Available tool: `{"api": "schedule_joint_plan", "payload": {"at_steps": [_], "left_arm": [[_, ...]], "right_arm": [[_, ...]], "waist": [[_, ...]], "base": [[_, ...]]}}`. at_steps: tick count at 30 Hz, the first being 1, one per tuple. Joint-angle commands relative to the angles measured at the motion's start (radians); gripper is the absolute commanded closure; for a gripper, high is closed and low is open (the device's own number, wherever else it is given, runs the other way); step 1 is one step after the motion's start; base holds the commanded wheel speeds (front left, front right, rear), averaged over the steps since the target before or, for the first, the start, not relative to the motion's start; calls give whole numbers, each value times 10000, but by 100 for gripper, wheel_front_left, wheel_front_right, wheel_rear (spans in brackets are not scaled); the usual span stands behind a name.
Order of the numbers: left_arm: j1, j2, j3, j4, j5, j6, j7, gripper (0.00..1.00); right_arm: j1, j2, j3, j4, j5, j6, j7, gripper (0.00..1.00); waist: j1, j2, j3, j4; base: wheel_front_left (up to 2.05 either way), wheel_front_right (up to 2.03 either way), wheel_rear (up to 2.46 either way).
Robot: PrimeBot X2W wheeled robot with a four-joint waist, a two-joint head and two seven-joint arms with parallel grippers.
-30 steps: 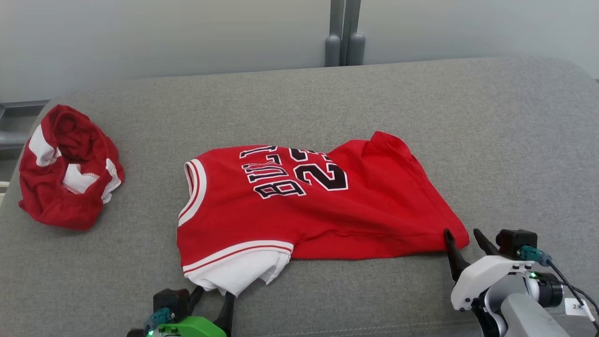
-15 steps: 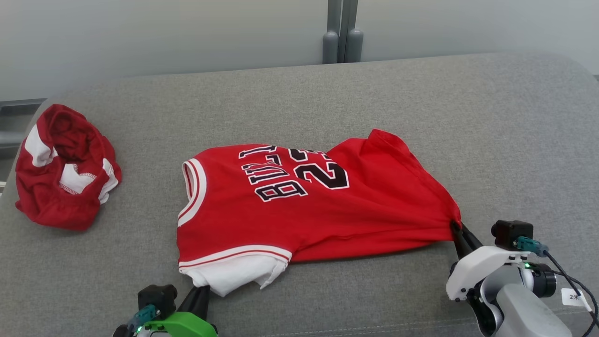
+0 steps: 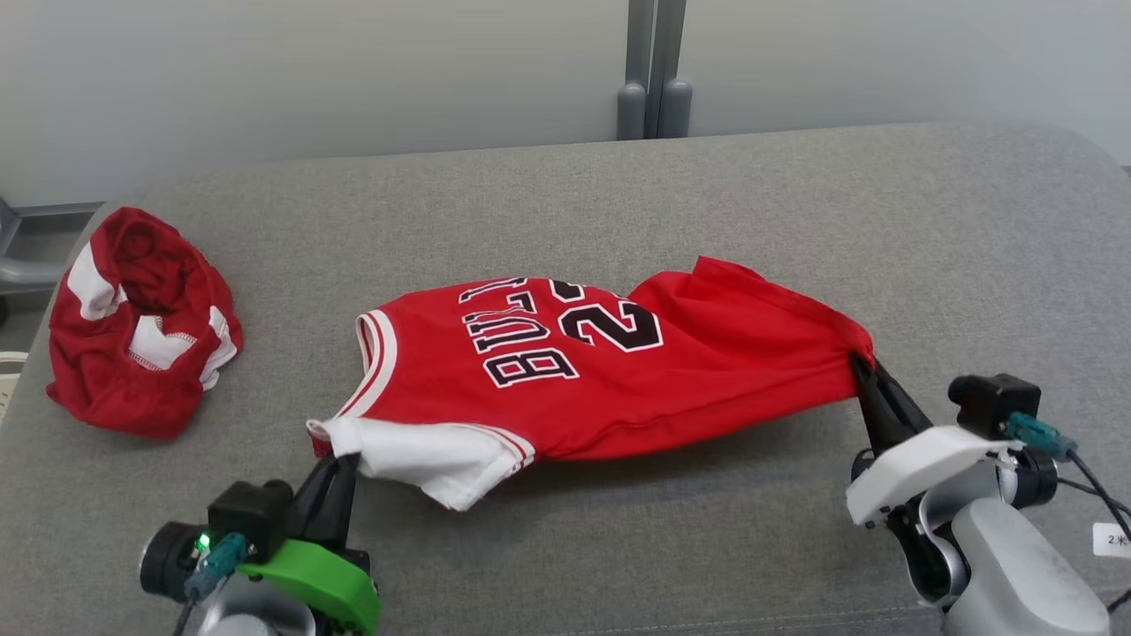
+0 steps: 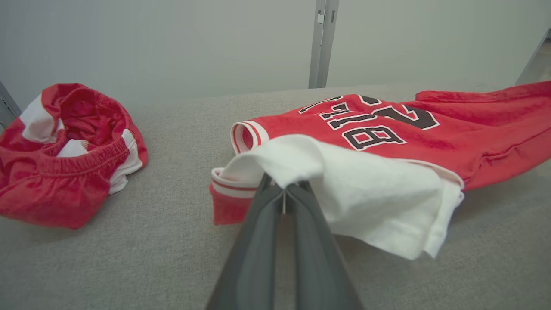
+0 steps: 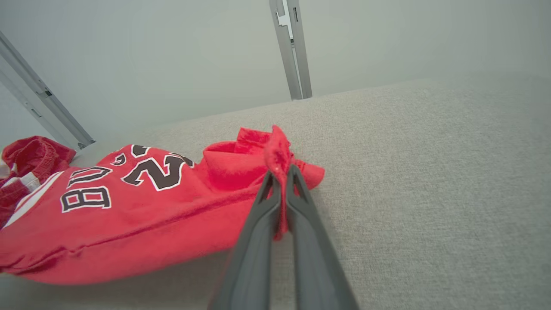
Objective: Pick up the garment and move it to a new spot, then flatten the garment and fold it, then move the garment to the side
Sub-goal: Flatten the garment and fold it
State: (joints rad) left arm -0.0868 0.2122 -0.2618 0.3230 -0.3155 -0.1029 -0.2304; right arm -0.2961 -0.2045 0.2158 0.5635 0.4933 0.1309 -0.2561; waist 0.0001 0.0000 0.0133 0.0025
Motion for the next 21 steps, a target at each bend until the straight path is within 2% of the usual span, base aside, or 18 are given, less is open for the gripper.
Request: {"api": "schedule_joint_plan", "payload": {"at_steps": [1,5,10,16,21], "left_arm": [[-458,323,-89,-244,175,-37,267,100],[-1273,766,-276,-624,250,-143,751,100],[-3442,1550,-691,-1069,32,-260,1706,100],[-7143,2731,-1761,-883,-985,-265,2684,100],[-10409,3145,-2573,-110,-1883,-268,3082,100]], "right_arm": [[-328,-136,145,-247,122,-4,171,100],[-946,-330,371,-556,247,-4,456,100],[-2740,-535,825,-740,652,-4,1094,100],[-5818,-330,1165,-24,1748,-4,1904,100],[-8645,-45,1124,1004,2579,-4,2311,100]], "waist": [[-1,0,111,-39],[-1,0,408,-87],[-1,0,1332,-218],[-1,0,2752,-396],[-1,0,3822,-498]], "base": [[0,0,0],[0,0,0],[0,0,0],[0,0,0],[0,0,0]]}}
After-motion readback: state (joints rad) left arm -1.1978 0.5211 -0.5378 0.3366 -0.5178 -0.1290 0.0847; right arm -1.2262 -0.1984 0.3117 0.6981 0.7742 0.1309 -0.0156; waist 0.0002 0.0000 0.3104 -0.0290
